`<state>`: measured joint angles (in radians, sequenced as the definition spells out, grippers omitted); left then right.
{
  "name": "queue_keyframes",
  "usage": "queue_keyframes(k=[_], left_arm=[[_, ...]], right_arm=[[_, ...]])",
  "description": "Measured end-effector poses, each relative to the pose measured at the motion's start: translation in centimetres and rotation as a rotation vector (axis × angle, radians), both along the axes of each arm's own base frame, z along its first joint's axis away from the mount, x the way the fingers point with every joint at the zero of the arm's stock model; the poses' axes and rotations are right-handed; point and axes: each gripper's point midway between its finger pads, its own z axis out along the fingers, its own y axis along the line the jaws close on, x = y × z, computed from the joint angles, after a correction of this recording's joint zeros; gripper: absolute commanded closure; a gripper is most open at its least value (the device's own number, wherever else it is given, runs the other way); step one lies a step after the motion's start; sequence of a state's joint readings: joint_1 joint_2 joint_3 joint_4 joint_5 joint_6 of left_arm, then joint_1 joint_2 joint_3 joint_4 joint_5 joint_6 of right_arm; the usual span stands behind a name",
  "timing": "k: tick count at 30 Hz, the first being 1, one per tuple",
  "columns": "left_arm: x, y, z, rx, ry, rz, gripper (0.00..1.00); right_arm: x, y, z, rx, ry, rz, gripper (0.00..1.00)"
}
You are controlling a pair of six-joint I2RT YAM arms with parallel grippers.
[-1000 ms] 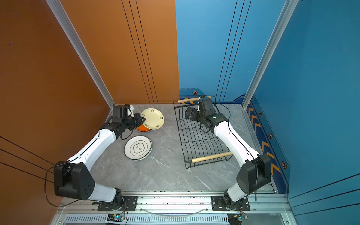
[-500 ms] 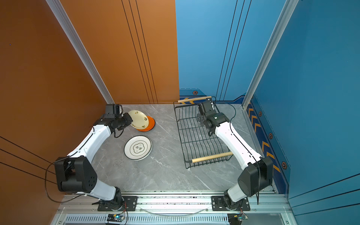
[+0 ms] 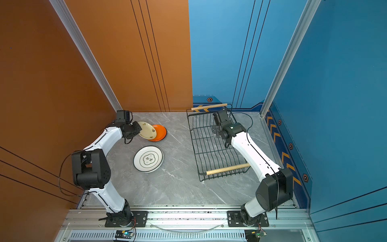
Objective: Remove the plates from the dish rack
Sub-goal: 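Carry the cream plate to the orange plate with the left gripper while the right withdraws, then lower the cream plate onto the orange plate and open the left gripper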
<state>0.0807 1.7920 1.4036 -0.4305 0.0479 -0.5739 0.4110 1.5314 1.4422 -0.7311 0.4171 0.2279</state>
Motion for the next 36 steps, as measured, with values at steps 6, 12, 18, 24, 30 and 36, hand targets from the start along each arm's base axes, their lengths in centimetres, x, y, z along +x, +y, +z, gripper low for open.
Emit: queue_keyframes(k=[6, 12, 18, 24, 30, 36], left_arm=[[1.2, 0.3, -1.3, 0.004, 0.017, -0.004, 0.98], [2.0, 0.2, -2.9, -0.005, 0.040, -0.010, 0.93], [2.2, 0.1, -2.8, -0.005, 0.035, -0.015, 0.79], [2.2, 0.1, -4.0, -0.010, 0.060, -0.017, 0.75], [2.2, -0.1, -5.4, -0.021, 0.087, -0.023, 0.75], [2.4, -0.3, -5.5, -0.030, 0.088, -0.032, 0.69]], right_arm=[[0.1, 0.7, -0.4, 0.050, 0.018, 0.034, 0.00], [0.0, 1.1, -1.0, 0.086, 0.037, 0.055, 0.00], [0.0, 1.7, -1.6, 0.124, 0.062, 0.081, 0.00], [0.3, 2.1, -2.6, 0.158, 0.091, 0.098, 0.00], [0.3, 2.2, -3.2, 0.178, 0.108, 0.106, 0.00], [0.3, 2.1, -3.6, 0.191, 0.118, 0.107, 0.00]])
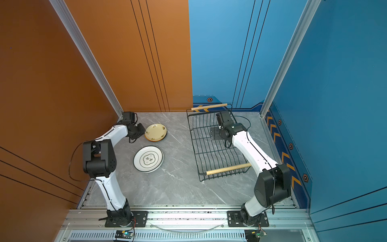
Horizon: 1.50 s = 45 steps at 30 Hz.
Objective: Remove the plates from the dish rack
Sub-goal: 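Lower the cream plate onto the orange plate and open the left gripper, then draw the left gripper back while the right grips the last cream plate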
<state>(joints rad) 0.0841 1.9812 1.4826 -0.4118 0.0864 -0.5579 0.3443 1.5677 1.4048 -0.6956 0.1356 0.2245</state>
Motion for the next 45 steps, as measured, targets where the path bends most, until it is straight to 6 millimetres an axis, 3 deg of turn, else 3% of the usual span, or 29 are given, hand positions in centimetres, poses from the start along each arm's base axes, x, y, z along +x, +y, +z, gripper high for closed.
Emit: queue_keyframes(k=[10, 18, 23, 25, 28, 36, 38, 45], left_arm=[[-0.9, -1.0, 1.0, 0.005, -0.013, -0.043, 0.37], [-3.6, -3.5, 6.9, 0.018, -0.130, -0.113, 0.33], [-5.9, -4.7, 8.8, 0.017, -0.175, -0.152, 0.28], [-7.0, -5.1, 9.0, 0.009, -0.188, -0.162, 0.21], [-8.7, -5.8, 9.1, 0.001, -0.203, -0.177, 0.19], [-11.5, -9.6, 11.0, 0.003, -0.278, -0.276, 0.15], [-12.1, -10.3, 10.7, 0.016, -0.278, -0.292, 0.10], [-13.1, -11.6, 9.1, 0.050, -0.248, -0.318, 0.07]], right_arm=[[1.7, -3.1, -1.4, 0.054, 0.023, -0.057, 0.00], [5.3, -4.1, -5.1, 0.026, 0.075, -0.063, 0.01], [7.6, -3.9, -4.4, 0.022, 0.043, -0.069, 0.08], [8.5, -3.9, -4.0, 0.014, 0.023, -0.074, 0.09], [9.9, -4.3, -3.9, -0.009, -0.001, -0.080, 0.11], [11.8, -5.8, -6.4, -0.048, 0.028, -0.103, 0.17], [12.2, -6.0, -6.5, -0.048, 0.024, -0.105, 0.22], [13.9, -5.7, -7.2, -0.047, -0.004, -0.090, 0.35]])
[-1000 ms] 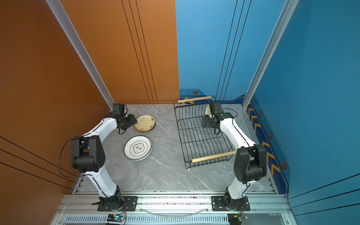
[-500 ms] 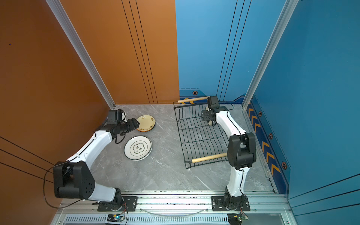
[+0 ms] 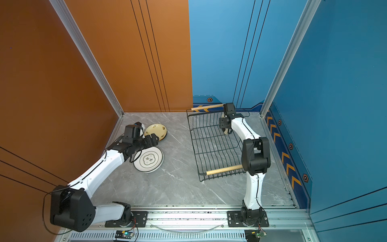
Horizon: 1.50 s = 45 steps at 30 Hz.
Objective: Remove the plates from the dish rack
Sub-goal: 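Draw the left gripper back while the right grips the last cream plate, then lift the last cream plate out of the rack toward the left gripper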
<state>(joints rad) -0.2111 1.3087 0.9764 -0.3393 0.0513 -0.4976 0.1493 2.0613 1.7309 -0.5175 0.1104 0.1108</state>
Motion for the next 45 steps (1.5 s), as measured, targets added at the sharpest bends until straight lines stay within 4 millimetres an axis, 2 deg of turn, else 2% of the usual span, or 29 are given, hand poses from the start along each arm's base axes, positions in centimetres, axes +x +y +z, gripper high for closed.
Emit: queue_keyframes(k=[7, 12, 13, 21, 29, 34, 39, 45], left_arm=[[0.3, -0.8, 0.2, 0.011, -0.034, -0.005, 0.04], [0.9, -1.0, -0.1, 0.013, -0.043, -0.003, 0.04], [1.0, -1.1, -0.2, 0.013, -0.041, -0.001, 0.00], [1.1, -2.1, -0.7, 0.016, -0.036, -0.011, 0.02], [1.2, -2.4, -0.5, 0.042, -0.053, -0.005, 0.02], [1.3, -2.5, -1.6, 0.057, -0.028, -0.006, 0.02], [1.7, -3.1, -2.0, 0.061, -0.016, -0.016, 0.02], [2.6, -4.2, -0.9, 0.054, -0.037, -0.034, 0.02]], right_arm=[[1.0, 0.1, -2.8, -0.006, 0.016, 0.005, 0.49], [1.8, 0.0, -2.3, -0.005, -0.025, 0.001, 0.59], [1.9, -0.1, -2.3, -0.008, -0.029, -0.002, 0.62], [2.3, -0.8, -2.3, -0.020, -0.057, -0.021, 0.80], [2.5, -1.3, -2.4, -0.056, -0.069, -0.010, 0.88], [2.3, -1.3, -2.3, -0.062, -0.093, -0.004, 0.97], [1.4, -1.4, -1.8, -0.064, -0.101, -0.001, 1.00], [-0.2, -1.6, -0.4, -0.062, -0.112, 0.002, 1.00]])
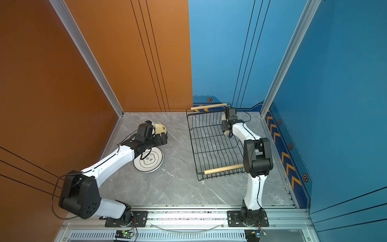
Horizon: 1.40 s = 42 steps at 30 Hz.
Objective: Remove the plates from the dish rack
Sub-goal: 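Lift the last cream plate out of the rack toward the left gripper, then close the left gripper on the cream plate rim held by the right gripper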
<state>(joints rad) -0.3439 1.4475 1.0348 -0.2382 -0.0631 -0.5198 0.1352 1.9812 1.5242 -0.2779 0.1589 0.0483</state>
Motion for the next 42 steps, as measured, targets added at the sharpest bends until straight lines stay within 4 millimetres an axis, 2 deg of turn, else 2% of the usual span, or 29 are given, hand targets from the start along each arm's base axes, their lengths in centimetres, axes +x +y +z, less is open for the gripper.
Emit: queue_keyframes(k=[5, 13, 18, 22, 28, 32, 36, 39, 42], left_arm=[[0.6, -0.4, 1.6, -0.011, -0.031, -0.005, 0.02], [1.6, -1.7, 3.9, -0.056, -0.059, -0.042, 0.02], [1.6, -3.5, 5.1, -0.082, -0.069, -0.092, 0.02], [1.2, -5.5, 6.2, -0.104, -0.087, -0.145, 0.02], [0.8, -8.3, 8.4, -0.141, -0.131, -0.219, 0.02], [0.6, -9.5, 8.6, -0.170, -0.139, -0.255, 0.02], [0.9, -10.3, 8.5, -0.205, -0.140, -0.275, 0.02], [1.1, -10.9, 8.8, -0.235, -0.149, -0.291, 0.02], [1.2, -11.5, 9.5, -0.272, -0.166, -0.309, 0.02]], right_arm=[[-1.2, 0.2, 2.7, 0.019, -0.042, 0.014, 1.00], [-5.0, 0.1, 9.9, 0.065, -0.212, 0.030, 1.00], [-7.9, 0.7, 14.5, 0.184, -0.419, 0.037, 1.00], [-8.7, 2.0, 16.3, 0.327, -0.530, 0.039, 1.00], [-9.2, 5.3, 16.2, 0.649, -0.563, 0.040, 1.00], [-9.3, 8.2, 15.9, 0.874, -0.507, 0.045, 1.00], [-9.3, 12.0, 13.8, 1.057, -0.363, 0.055, 1.00], [-9.7, 15.4, 11.8, 1.134, -0.238, 0.076, 1.00], [-10.6, 18.3, 10.8, 1.184, -0.148, 0.109, 1.00]])
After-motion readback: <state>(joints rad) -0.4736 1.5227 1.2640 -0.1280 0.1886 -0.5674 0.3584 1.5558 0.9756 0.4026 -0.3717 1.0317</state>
